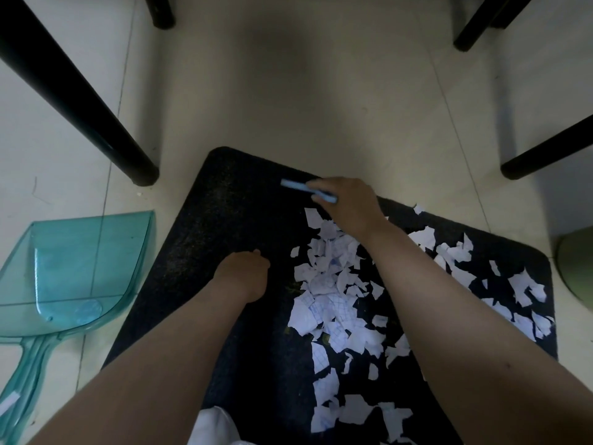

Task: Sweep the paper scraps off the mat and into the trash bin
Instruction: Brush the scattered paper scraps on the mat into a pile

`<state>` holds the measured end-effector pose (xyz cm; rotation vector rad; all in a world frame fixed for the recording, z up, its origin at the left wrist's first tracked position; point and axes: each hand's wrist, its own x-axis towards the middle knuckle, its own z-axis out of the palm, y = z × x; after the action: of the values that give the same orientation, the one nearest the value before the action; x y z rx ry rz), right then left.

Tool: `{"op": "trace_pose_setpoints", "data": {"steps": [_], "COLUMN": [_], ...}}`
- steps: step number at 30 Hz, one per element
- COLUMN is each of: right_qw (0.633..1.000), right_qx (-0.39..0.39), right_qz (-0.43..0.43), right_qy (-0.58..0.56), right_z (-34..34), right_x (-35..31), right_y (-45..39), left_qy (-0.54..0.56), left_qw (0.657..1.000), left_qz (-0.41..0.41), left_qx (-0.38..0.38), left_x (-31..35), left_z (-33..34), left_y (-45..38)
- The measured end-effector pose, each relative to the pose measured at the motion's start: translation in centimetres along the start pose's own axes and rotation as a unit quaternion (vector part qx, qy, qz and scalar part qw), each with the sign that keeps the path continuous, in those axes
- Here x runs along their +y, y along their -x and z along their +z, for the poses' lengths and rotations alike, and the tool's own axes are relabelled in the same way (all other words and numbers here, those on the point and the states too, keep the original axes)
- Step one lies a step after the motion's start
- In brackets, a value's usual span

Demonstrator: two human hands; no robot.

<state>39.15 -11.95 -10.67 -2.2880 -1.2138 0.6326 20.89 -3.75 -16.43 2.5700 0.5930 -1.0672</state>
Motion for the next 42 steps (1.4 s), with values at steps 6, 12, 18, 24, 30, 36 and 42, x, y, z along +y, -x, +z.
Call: {"op": "trace_pose_setpoints", "data": {"steps": [6,12,18,24,30,36,42], "right_qw": [0.994,0.989,0.984,0.992,0.987,0.973,0.976], "right_qx": [-0.053,-0.113,0.048,0.056,-0.019,0.081,0.090], "right_qz": [0.073,0.066,0.071,0.085,0.127,0.112,0.122], "right_qy": [-0.057,-0.066,-0.154,-0.079,-0.097,-0.187,-0.156], "right_z": [1.2,-1.5,-4.5,-1.8,-0.8,-3.0,-1.9], "right_x": [2.3,2.7,3.4,5.1,4.3,3.8,4.6], "right_y": [3.6,7.4,6.2,1.5,4.4,6.1,2.5], "left_qy": [0.004,0.011,0.017,0.035,0.052,0.040,0.021], "left_qw": [1.000,0.999,0.999,0.998,0.997,0.998,0.999], "left_qz": [-0.015,-0.029,-0.040,-0.047,-0.053,-0.056,-0.035], "left_qx": [0.009,0.019,0.006,0.009,0.007,-0.007,0.021], "left_x": [0.2,0.5,0.6,0.7,0.7,0.9,2.8], "left_z": [0.2,-0.2,-0.2,-0.2,-0.3,-0.3,-0.1], "left_y": [-0.4,-0.4,-0.7,-1.0,-1.0,-1.1,-1.6]}}
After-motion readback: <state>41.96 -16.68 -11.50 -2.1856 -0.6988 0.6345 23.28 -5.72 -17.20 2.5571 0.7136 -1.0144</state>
